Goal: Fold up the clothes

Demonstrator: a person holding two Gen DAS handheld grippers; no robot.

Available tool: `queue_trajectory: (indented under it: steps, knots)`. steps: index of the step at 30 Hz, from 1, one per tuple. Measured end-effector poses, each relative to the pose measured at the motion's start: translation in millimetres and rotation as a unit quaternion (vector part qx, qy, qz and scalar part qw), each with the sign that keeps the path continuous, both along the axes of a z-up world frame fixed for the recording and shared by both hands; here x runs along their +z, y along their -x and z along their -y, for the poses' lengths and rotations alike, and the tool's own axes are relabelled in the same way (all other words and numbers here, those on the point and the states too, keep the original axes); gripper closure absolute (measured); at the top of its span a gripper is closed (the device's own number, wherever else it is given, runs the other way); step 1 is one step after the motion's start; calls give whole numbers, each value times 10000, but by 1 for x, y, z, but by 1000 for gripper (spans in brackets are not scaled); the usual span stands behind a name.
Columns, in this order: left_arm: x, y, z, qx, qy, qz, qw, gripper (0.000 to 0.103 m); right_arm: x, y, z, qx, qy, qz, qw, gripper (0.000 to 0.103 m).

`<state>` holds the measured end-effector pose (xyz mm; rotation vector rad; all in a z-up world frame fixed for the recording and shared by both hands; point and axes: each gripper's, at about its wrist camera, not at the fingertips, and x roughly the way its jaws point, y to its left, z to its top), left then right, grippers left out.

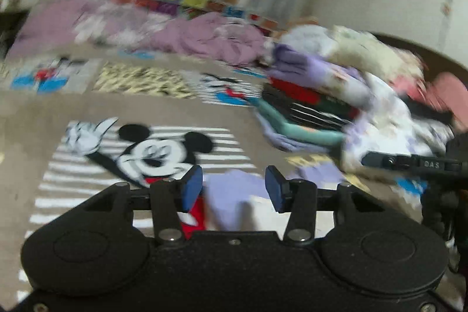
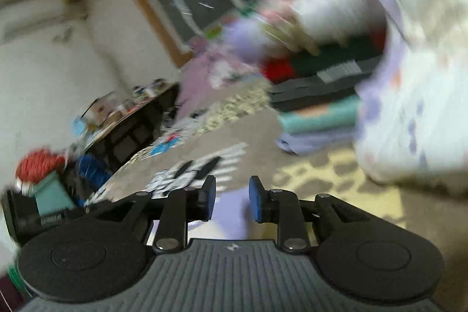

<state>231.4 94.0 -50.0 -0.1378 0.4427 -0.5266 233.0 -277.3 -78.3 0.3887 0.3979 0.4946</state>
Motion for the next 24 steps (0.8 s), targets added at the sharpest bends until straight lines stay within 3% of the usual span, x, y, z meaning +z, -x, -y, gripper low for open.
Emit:
queue_trajectory:
  steps: [4,7,11,19,24]
  knots:
    - [-5,30,23,-332,-238,53,9992,58,7,41,-45,656,1076,590,9903,76]
    - [-19,35,39,-486,-521,-13,9975,58,-1,54,-68,916,1569,594,9816,75]
    - [-46,21,49,-406,-973,-296,9940,58,-18,44,-73,836,1613,241,9831,75]
    - [-58,20,55,-380,-1196,-260,9918,57,-34,35,-73,744,1621,-161,9838,75]
    - [-42,38,44,-55,-910,-110,9958,55,-25,48,-69,614,1587,-131,9853,74]
